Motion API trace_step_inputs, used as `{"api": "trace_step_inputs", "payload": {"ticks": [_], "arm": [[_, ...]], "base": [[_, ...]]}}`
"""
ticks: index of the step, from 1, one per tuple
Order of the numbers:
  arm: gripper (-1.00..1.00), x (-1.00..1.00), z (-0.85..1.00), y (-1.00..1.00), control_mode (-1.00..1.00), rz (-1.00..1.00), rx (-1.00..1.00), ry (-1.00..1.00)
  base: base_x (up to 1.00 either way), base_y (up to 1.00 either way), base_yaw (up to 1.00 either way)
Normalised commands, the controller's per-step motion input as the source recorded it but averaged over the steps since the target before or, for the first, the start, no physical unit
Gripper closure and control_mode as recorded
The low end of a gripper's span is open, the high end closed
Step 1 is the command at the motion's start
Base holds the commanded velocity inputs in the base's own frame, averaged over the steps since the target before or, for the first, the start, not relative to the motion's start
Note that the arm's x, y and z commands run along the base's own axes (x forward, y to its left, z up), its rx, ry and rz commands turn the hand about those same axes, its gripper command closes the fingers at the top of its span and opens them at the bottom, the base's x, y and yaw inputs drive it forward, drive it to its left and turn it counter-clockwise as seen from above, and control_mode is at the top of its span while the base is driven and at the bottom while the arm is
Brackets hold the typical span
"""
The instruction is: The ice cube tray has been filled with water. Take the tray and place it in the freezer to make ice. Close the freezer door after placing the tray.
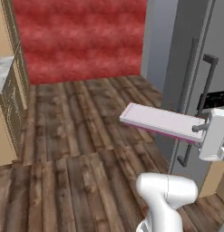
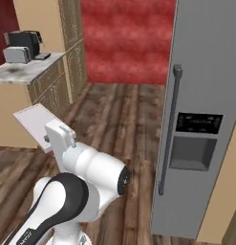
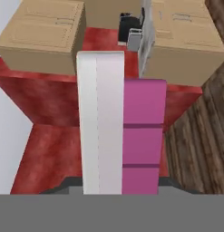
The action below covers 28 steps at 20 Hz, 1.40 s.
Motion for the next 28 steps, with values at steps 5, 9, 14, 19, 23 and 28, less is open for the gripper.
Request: {"api": "trace_step_inputs", "payload": {"ticks": [5, 9, 14, 19, 23, 28], "arm": [[1.0, 0.0, 0.0, 0.0, 1.0, 0.0, 0.0, 0.0], [1.0, 0.0, 0.0, 0.0, 1.0, 0.0, 0.0, 0.0], [1.0, 0.0, 0.0, 0.0, 1.0, 0.0, 0.0, 0.0], [1.0, 0.0, 0.0, 0.0, 1.0, 0.0, 0.0, 0.0], [1.0, 0.0, 0.0, 0.0, 1.0, 0.0, 0.0, 0.0], [1.0, 0.0, 0.0, 0.0, 1.0, 0.0, 0.0, 0.0]], "base": [[0.0, 0.0, -0.5], [0.0, 0.04, -0.49], [0.0, 0.24, -0.48], [-0.01, 0.45, -0.45], [-0.04, 0.65, -0.38], [0.0, 0.78, -0.28]]}}
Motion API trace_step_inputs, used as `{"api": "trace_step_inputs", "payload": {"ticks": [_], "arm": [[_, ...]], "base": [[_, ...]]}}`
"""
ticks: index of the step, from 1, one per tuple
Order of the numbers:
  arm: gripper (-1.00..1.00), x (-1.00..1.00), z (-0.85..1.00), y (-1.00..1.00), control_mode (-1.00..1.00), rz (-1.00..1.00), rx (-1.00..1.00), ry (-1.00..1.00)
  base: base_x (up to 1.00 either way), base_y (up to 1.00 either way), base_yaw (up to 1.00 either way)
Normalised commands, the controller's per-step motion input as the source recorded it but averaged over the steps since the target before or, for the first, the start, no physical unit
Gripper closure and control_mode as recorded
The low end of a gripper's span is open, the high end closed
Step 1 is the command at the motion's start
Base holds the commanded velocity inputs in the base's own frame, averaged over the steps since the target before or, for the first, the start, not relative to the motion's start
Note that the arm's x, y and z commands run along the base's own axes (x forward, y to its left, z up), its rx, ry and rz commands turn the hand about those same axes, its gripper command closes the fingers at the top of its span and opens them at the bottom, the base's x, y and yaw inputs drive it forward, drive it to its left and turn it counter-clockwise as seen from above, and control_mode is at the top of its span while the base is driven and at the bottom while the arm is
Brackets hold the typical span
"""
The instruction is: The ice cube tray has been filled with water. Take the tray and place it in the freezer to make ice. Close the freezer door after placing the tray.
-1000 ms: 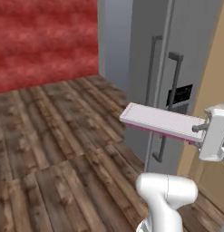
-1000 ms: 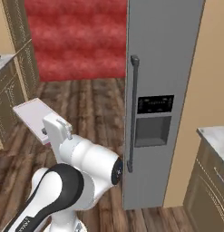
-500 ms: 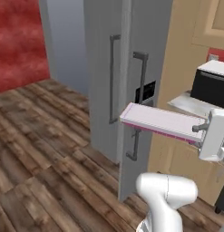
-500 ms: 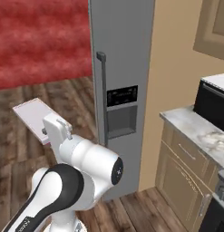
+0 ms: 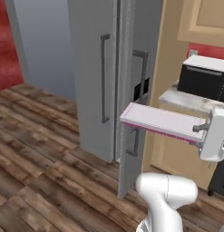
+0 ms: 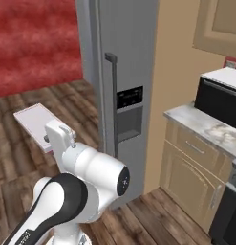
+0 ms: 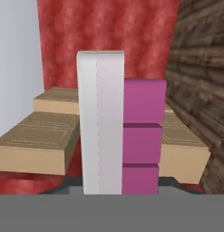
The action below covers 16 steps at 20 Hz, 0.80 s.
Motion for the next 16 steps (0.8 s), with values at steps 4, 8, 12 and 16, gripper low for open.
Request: {"api": "trace_step_inputs", "payload": {"ticks": [4, 8, 12, 16], "arm": [[1.0, 0.0, 0.0, 0.0, 1.0, 0.0, 0.0, 0.0], [1.0, 0.0, 0.0, 0.0, 1.0, 0.0, 0.0, 0.0], [1.0, 0.0, 0.0, 0.0, 1.0, 0.0, 0.0, 0.0], [1.0, 0.0, 0.0, 0.0, 1.0, 0.0, 0.0, 0.0]], "base": [[0.0, 0.86, -0.19], [0.0, 0.86, -0.16], [0.21, 0.88, -0.19], [0.55, 0.64, -0.32]]}}
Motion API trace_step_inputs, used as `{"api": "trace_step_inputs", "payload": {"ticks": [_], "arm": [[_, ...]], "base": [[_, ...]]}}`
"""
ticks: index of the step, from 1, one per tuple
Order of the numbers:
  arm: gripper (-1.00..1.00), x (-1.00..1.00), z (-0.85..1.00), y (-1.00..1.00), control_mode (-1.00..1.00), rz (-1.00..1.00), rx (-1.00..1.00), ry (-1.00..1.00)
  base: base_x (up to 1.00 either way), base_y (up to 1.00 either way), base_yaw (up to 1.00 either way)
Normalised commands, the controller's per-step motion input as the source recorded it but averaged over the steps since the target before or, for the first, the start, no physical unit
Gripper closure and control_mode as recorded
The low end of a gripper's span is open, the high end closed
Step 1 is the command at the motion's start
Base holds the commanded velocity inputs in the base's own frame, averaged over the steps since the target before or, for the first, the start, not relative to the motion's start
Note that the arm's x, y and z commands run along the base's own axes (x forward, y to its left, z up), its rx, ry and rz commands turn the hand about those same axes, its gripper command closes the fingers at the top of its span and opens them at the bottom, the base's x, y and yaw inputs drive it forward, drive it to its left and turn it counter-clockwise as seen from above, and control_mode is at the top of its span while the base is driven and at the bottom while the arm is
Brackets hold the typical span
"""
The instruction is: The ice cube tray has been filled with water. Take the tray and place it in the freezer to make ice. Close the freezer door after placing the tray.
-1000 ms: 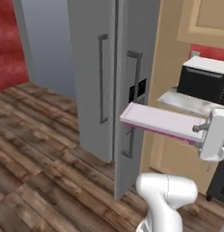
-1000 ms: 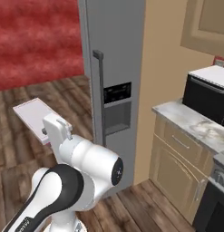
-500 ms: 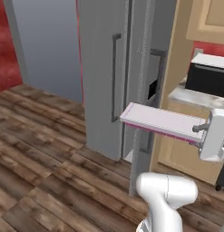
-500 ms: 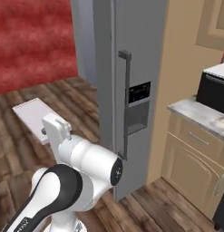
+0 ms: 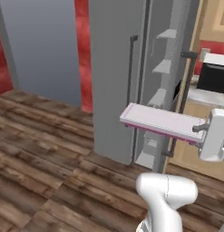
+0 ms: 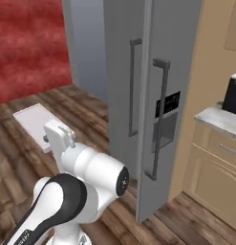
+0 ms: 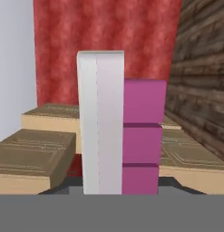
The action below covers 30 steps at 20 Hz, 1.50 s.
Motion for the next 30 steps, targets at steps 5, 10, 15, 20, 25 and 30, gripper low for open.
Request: {"api": "trace_step_inputs", "payload": {"ticks": [5, 10, 15, 20, 25, 30], "arm": [[1.0, 0.0, 0.0, 0.0, 1.0, 0.0, 0.0, 0.0], [1.0, 0.0, 0.0, 0.0, 1.0, 0.0, 0.0, 0.0], [1.0, 0.0, 0.0, 0.0, 1.0, 0.0, 0.0, 0.0], [1.0, 0.0, 0.0, 0.0, 1.0, 0.0, 0.0, 0.0], [1.0, 0.0, 0.0, 0.0, 1.0, 0.0, 0.0, 0.0], [1.0, 0.0, 0.0, 0.0, 1.0, 0.0, 0.0, 0.0]], "base": [[0.64, 0.38, -0.41], [0.69, 0.44, -0.41], [0.52, 0.49, -0.4], [0.53, 0.54, -0.4], [0.53, 0.48, -0.41], [0.5, 0.47, -0.4]]}}
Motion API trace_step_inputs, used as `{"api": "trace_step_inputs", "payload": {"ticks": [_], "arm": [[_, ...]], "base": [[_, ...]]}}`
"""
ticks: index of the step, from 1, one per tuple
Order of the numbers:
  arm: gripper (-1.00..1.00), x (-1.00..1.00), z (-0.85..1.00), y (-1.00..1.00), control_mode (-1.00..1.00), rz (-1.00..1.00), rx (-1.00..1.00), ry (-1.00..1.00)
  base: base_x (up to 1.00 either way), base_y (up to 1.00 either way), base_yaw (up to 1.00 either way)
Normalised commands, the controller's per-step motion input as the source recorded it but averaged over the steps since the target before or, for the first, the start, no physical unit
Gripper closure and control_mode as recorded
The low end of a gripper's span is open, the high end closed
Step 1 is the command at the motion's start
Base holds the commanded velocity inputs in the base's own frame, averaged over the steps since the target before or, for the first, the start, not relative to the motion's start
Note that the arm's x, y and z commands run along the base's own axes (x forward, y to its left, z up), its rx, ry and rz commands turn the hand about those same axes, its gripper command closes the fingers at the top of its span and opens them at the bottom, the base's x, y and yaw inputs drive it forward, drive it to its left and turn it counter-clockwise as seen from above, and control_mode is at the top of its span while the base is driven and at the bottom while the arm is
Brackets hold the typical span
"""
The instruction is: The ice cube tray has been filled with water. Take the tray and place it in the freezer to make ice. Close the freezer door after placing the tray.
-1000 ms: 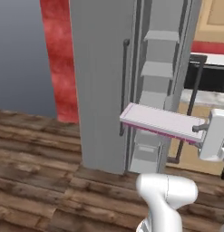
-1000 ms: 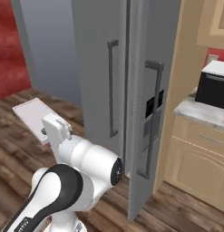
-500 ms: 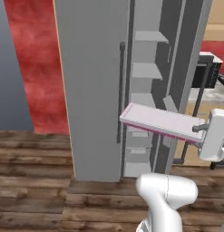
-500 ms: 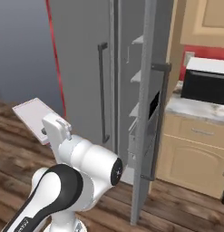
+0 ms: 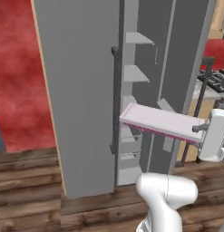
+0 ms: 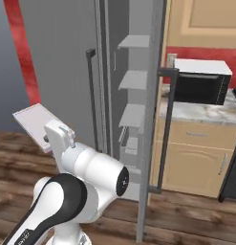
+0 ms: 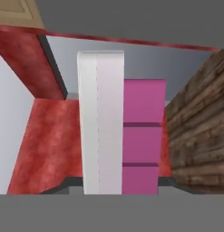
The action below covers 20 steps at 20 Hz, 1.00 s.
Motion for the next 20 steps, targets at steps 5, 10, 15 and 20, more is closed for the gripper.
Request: {"api": "trace_step_inputs", "payload": {"ticks": [5, 10, 15, 20], "arm": [[1.0, 0.0, 0.0, 0.0, 1.0, 0.0, 0.0, 0.0], [1.0, 0.0, 0.0, 0.0, 1.0, 0.0, 0.0, 0.0], [1.0, 0.0, 0.0, 0.0, 1.0, 0.0, 0.0, 0.0], [1.0, 0.0, 0.0, 0.0, 1.0, 0.0, 0.0, 0.0]], "base": [[0.54, 0.5, -0.4], [0.56, 0.49, -0.39], [0.54, 0.49, -0.37], [0.5, 0.34, -0.33]]}}
